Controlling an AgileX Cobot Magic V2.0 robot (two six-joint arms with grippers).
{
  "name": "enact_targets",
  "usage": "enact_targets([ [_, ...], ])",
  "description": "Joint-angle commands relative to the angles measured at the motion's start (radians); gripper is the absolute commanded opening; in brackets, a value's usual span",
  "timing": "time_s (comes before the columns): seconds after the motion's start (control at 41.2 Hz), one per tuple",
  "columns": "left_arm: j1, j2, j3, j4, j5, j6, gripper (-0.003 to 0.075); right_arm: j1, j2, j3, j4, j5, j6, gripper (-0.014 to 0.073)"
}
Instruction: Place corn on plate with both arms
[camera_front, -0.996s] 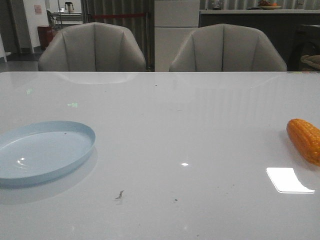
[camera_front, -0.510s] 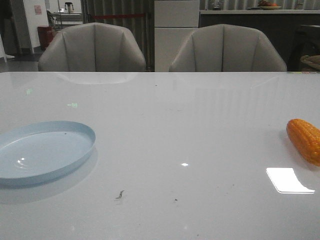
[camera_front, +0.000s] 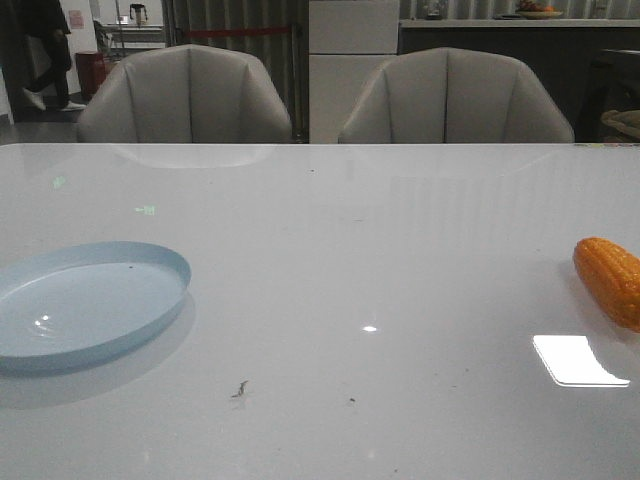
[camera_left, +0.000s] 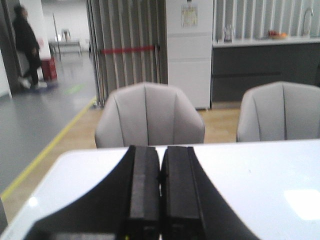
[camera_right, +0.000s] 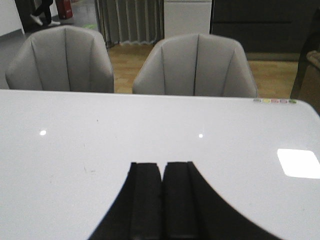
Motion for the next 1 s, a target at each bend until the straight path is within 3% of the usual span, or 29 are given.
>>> enact_targets([
  [0.0,0.003,0.077,-0.036,-0.066,-0.077,-0.006,0.0094,0.002,0.046,-0.036,0.037,-0.025,-0.001,0.0019],
  [0.146,0.003,0.237,-0.036,-0.097,-0.071,-0.006,0.0094,0.002,0.13,-0.036,0.071,0.071,-0.001,0.0019],
  [0.316,0.001,0.418,-0.038,-0.091,-0.083,-0.006,0.0122,0.002,0.227,-0.036,0.061,0.057,-0.016,0.0019],
  [0.389,0.001,0.486,-0.042,-0.089,-0.097,-0.006,0.02,0.002,0.272,-0.036,0.045,0.038,-0.045,0.0064],
  [0.51,0.001,0.519,-0.049,-0.089,-0.099,-0.006,0.0405,0.002,0.298,-0.036,0.045,0.024,-0.059,0.0262],
  [0.607,0.001,0.519,-0.049,-0.089,-0.099,-0.006,0.0501,0.002,0.305,-0.036,0.045,0.024,-0.059,0.0384],
  [0.826,0.001,0.535,-0.051,-0.089,-0.031,-0.006,0.0505,0.002,0.308,-0.036,0.046,0.024,-0.059,0.0424],
  [0.971,0.001,0.628,-0.112,-0.089,0.122,-0.006,0.0505,0.002,0.308,-0.036,0.046,0.025,-0.059,0.0424],
])
